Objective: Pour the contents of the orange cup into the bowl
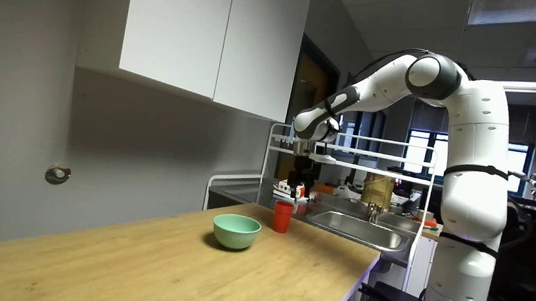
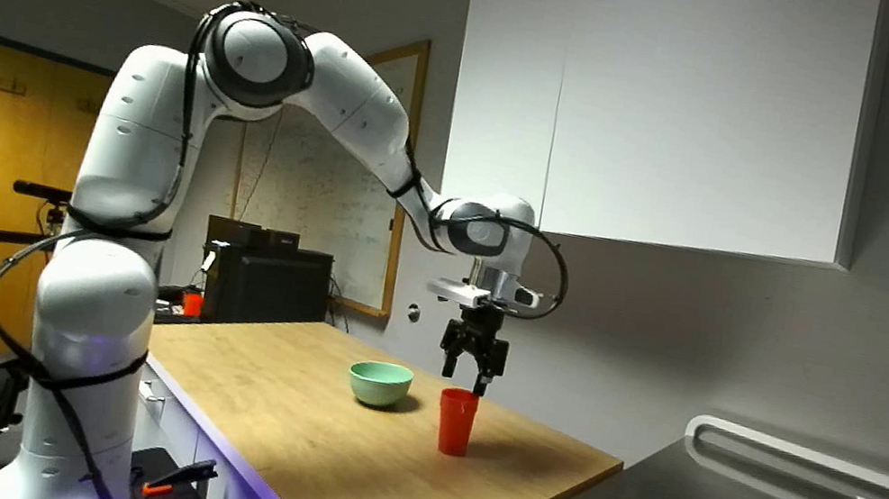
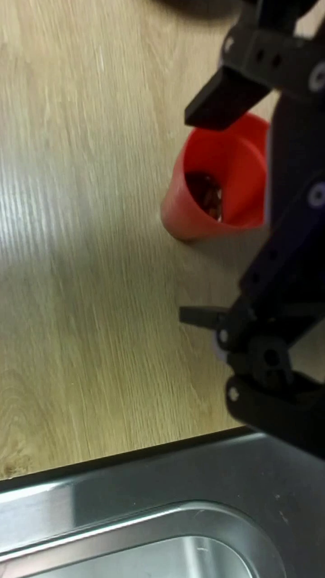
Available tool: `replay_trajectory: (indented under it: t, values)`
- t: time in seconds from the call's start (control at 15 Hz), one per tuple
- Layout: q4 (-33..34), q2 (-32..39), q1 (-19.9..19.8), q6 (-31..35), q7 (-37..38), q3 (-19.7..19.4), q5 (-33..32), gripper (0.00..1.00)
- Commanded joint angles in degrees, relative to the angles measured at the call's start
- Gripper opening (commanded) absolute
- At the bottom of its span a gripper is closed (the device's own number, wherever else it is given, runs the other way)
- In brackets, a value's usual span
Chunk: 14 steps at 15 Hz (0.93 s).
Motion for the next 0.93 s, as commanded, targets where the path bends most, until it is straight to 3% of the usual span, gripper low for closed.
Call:
replay_trajectory:
  t: [0.0, 0.4, 0.47, 0.6, 0.87]
  values:
    - [6.1, 6.0, -1.6, -0.8, 0.7, 0.1, 2.6, 1.0]
    - [10.9, 12.9, -3.0, -1.1, 0.9, 0.7, 4.0, 0.98]
    - [11.2, 13.7, -3.0, -0.9, 1.2, 0.7, 3.9, 0.74]
    - [11.9, 14.9, -3.0, -0.8, 1.5, 0.7, 3.5, 0.7]
    - [12.1, 15.1, -2.6, -0.7, 3.0, 0.5, 2.3, 0.38]
